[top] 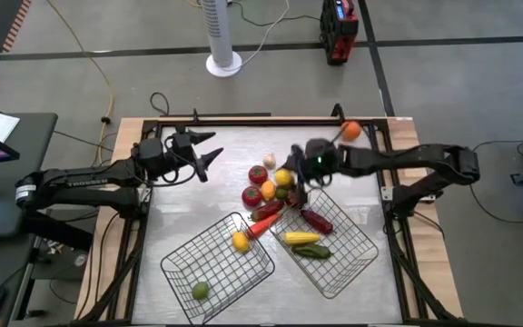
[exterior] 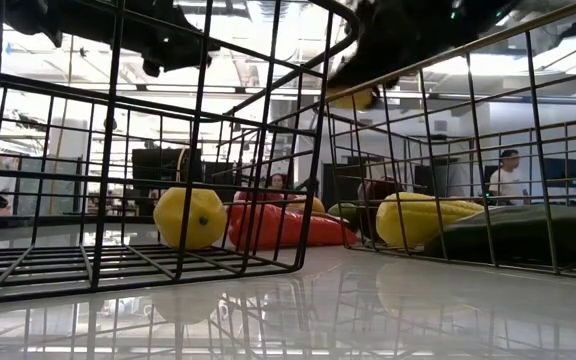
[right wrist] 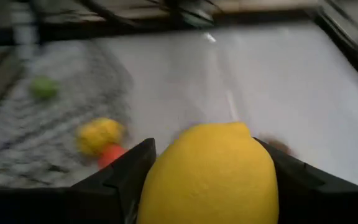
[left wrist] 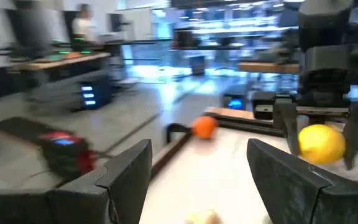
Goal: Sort produce into baskets
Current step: Put the top yellow lemon into the black wire basket, then put the white garlic into the gold wire basket, then put the top red tomato into the black wire basket
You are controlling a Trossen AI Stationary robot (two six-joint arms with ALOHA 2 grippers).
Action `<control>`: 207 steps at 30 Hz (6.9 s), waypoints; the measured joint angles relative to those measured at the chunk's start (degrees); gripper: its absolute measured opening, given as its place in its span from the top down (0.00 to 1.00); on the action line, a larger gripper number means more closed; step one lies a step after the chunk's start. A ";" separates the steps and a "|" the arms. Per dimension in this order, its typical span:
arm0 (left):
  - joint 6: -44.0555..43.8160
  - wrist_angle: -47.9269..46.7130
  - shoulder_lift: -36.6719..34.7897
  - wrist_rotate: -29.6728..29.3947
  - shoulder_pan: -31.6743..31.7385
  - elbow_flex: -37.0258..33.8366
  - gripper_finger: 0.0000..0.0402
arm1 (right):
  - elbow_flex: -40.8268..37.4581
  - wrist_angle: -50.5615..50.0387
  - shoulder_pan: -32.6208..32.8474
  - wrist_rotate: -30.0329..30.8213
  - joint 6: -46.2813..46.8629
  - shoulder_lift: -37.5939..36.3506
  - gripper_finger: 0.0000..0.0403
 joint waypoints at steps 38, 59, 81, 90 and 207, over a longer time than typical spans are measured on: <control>-4.97 -5.39 -7.87 7.88 -0.09 0.07 0.37 | 36.66 -6.47 17.62 -3.50 -4.55 35.87 0.08; -6.32 -7.98 -7.87 7.70 -0.09 0.04 0.37 | 13.31 -8.24 -7.64 12.52 -2.36 17.66 0.08; -4.75 -7.67 -6.58 5.89 -0.11 0.00 0.37 | 9.29 3.05 -12.96 12.16 -4.97 30.18 0.08; -4.77 -7.65 -6.58 5.91 -0.15 0.00 0.37 | 9.40 4.82 -12.93 12.04 -5.88 30.70 0.12; -5.80 -8.56 -6.58 4.60 -0.17 0.03 0.37 | 20.57 -34.87 -0.93 9.01 -1.33 13.84 0.34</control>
